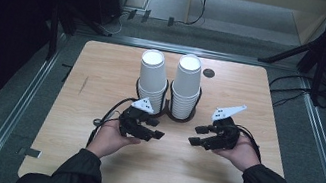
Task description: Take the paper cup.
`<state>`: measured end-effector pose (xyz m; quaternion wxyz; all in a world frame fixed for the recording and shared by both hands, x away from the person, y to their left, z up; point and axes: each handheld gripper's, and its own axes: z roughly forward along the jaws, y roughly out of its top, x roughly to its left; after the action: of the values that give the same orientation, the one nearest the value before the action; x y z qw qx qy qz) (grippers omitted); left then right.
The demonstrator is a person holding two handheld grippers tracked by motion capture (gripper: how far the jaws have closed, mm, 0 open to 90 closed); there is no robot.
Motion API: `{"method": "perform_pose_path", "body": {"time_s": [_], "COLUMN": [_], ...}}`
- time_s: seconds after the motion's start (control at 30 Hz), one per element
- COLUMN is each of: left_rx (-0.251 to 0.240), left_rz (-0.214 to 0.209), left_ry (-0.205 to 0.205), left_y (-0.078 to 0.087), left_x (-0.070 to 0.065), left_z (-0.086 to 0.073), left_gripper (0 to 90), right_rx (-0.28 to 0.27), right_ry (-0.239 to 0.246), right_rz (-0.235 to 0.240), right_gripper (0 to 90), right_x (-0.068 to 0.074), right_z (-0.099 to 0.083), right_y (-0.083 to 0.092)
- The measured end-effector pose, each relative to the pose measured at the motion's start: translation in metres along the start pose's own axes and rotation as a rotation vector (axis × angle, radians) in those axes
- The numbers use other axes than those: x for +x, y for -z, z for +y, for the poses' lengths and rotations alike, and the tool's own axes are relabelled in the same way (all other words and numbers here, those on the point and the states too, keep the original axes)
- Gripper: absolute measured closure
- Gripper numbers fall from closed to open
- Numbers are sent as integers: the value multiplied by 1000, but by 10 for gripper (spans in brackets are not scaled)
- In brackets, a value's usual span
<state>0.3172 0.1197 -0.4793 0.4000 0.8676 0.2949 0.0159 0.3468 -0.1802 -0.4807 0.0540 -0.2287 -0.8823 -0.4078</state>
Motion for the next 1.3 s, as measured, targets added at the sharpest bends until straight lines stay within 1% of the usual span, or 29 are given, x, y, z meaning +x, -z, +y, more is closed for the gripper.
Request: {"method": "perform_pose_path", "body": {"time_s": [0.07,0.23,0.27,0.33,0.4,0.47,0.57,0.6,0.63,0.7,0.77,0.83,0.87,0.9,0.93,1.03,1.07,1.17,1.3], "left_rx": [-1,-9,-8,-3,-3,-10,-7,-10,-6,-8,-2,-11,-13,-13,-10,-13,-32,-36,-36], "left_rz": [0,6,10,14,11,-7,-7,-13,-7,-7,-31,-36,-33,-33,-29,-20,-17,22,29], "left_ry": [-2,-4,-4,-4,-5,8,18,25,31,43,59,64,63,63,51,56,55,44,55], "left_y": [-1,-3,-3,-4,-5,-5,-5,-5,-5,-5,-5,-5,-5,-5,-4,-1,2,6,7], "left_x": [0,-2,-3,-4,-4,-5,-6,-5,-5,-5,-4,-4,-4,-4,-3,-1,0,0,1], "left_z": [1,4,4,4,4,5,6,6,6,7,8,8,8,8,11,15,19,23,29], "left_gripper": [472,470,461,472,484,504,545,545,567,589,618,634,635,638,640,678,690,703,751], "right_rx": [3,-6,-5,-4,-4,-11,-22,-22,-17,-16,-10,-4,2,2,13,10,5,7,24], "right_ry": [-9,-8,-11,-15,0,-1,-7,-7,-10,-11,-6,-4,6,6,21,20,16,17,25], "right_rz": [-4,-16,-17,-17,-17,-16,-18,-18,-20,-18,-23,-29,-43,-43,-50,-55,-60,-74,-95], "right_gripper": [413,412,412,406,403,396,392,392,390,385,379,376,376,376,375,375,375,374,360], "right_x": [0,0,0,0,0,0,-1,-1,-2,-2,-2,-2,-1,-1,0,0,-2,-2,-5], "right_z": [-1,-4,-4,-4,-3,-1,1,1,1,2,3,3,4,4,6,7,10,17,27], "right_y": [1,5,6,6,7,7,8,8,8,8,7,6,6,6,7,8,9,11,15]}}
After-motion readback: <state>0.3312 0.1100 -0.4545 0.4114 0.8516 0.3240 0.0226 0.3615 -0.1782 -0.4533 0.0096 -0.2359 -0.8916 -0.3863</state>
